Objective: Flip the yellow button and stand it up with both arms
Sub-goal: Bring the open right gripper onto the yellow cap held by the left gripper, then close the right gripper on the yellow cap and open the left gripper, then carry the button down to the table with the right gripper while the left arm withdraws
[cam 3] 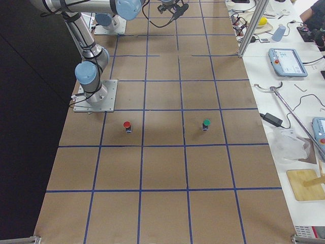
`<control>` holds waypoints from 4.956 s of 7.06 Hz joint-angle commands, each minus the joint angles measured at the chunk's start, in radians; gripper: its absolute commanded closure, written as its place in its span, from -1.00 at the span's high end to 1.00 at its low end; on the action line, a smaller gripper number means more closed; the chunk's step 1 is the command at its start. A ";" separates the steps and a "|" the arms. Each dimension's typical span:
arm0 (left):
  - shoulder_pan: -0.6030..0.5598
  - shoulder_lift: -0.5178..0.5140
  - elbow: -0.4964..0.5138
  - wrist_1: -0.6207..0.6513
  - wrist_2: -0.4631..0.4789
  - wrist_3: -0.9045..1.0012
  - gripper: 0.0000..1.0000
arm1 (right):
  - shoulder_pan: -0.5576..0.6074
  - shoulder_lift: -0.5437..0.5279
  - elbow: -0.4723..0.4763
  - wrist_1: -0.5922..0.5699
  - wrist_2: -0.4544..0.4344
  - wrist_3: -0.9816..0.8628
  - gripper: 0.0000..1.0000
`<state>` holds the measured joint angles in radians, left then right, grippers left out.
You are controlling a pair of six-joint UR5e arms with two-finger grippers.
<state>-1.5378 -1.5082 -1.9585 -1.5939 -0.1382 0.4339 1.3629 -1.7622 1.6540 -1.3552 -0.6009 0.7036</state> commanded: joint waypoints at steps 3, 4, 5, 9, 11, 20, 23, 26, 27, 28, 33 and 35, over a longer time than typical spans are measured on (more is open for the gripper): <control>-0.001 -0.007 0.006 0.002 -0.004 0.000 -1.00 | 0.015 0.016 0.015 -0.046 0.090 0.060 0.99; -0.001 -0.007 0.004 0.002 -0.004 0.000 -1.00 | 0.016 0.045 0.015 -0.083 0.113 0.088 0.99; -0.001 -0.007 0.006 0.002 -0.004 0.000 -1.00 | 0.016 0.058 0.016 -0.094 0.136 0.097 0.98; -0.001 -0.007 0.006 0.002 -0.006 0.000 -1.00 | 0.082 0.073 0.035 -0.129 0.173 0.198 0.95; -0.001 -0.007 0.007 0.003 -0.006 0.000 -1.00 | 0.082 0.063 0.029 -0.130 0.174 0.230 0.89; -0.002 -0.010 0.012 0.000 -0.003 -0.027 0.13 | 0.073 0.064 0.029 -0.130 0.181 0.231 -0.30; -0.004 -0.012 0.012 0.000 0.009 -0.049 0.68 | 0.068 0.067 0.029 -0.133 0.179 0.238 -0.33; 0.042 0.002 0.021 0.003 0.183 -0.098 0.69 | -0.075 0.066 0.023 -0.133 0.092 0.194 -0.33; 0.068 -0.007 0.030 0.005 0.265 -0.095 0.69 | -0.077 0.064 0.024 -0.121 -0.042 0.081 -0.33; 0.073 -0.027 0.032 0.034 0.373 -0.095 0.77 | -0.077 0.064 0.033 -0.111 -0.168 -0.038 -0.33; 0.064 -0.182 0.234 0.168 1.258 -0.150 0.90 | -0.080 0.066 0.110 -0.094 -0.806 -0.735 -0.50; 0.010 -0.191 0.323 0.131 1.510 -0.150 0.99 | -0.112 0.069 0.186 -0.236 -0.951 -0.885 -0.58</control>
<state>-1.4906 -1.6942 -1.6969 -1.4353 1.2017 0.2850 1.2754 -1.6958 1.7870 -1.4975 -1.4503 -0.0643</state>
